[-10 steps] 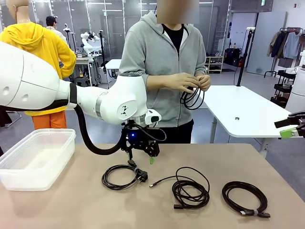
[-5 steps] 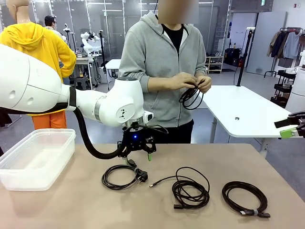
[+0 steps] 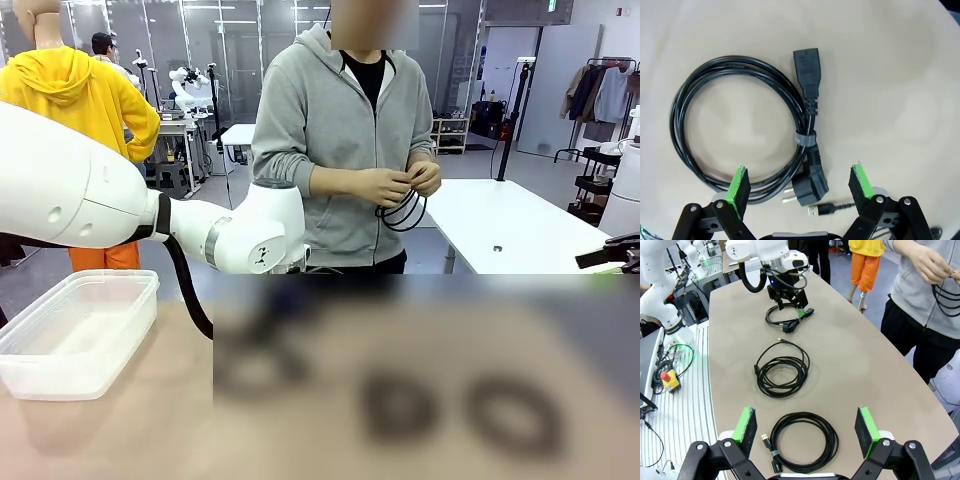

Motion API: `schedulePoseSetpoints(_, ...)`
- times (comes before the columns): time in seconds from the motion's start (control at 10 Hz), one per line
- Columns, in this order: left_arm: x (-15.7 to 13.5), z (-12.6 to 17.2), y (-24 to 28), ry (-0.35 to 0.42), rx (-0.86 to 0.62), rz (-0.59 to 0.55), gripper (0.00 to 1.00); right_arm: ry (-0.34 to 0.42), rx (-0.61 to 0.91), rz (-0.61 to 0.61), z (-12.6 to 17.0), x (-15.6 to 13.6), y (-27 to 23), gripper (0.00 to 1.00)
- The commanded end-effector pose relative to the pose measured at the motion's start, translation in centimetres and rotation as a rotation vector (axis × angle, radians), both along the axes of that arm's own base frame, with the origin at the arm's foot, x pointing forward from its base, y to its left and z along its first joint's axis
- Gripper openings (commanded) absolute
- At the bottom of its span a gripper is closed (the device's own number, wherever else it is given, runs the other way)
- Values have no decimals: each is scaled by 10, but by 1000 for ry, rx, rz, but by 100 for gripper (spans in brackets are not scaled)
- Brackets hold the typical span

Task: Organize and store the cables.
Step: Place the Power Cable into the Organizing box.

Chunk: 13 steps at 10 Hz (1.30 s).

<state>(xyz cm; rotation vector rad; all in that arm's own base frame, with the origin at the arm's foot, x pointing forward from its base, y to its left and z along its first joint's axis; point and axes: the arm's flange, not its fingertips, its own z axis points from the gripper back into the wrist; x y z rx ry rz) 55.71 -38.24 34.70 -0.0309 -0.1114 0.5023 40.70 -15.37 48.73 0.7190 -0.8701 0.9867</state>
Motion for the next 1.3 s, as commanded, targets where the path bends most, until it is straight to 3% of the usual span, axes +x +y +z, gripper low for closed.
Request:
schedulePoseSetpoints(0.0, 10, -10, -7, -37, 35, 27, 100, -12, 6, 0, 0, -3, 2, 100)
schedulePoseSetpoints(0.5, 20, -35, 0, -9, 63, 4, 97, -12, 6, 0, 0, -3, 2, 100)
schedulePoseSetpoints(0.6, 20, -37, 0, 1, 61, 4, 41, -12, 6, 0, 0, -3, 2, 100)
schedulePoseSetpoints(0.7, 20, -37, 1, 2, 63, 4, 38, -12, 6, 0, 0, -3, 2, 100)
schedulePoseSetpoints(0.8, 19, -36, 0, 2, 63, 7, 0, -12, 6, 0, 0, -3, 2, 100)
schedulePoseSetpoints(1.0, 19, -38, 1, 26, 63, 10, 0, -12, 6, 0, 0, -3, 2, 100)
schedulePoseSetpoints(1.1, 18, -40, 1, 33, 59, 3, 18, -12, 6, 0, 0, -3, 2, 100)
schedulePoseSetpoints(1.2, 18, -42, 1, 36, 47, -12, 7, -12, 6, 0, 0, -3, 2, 100)
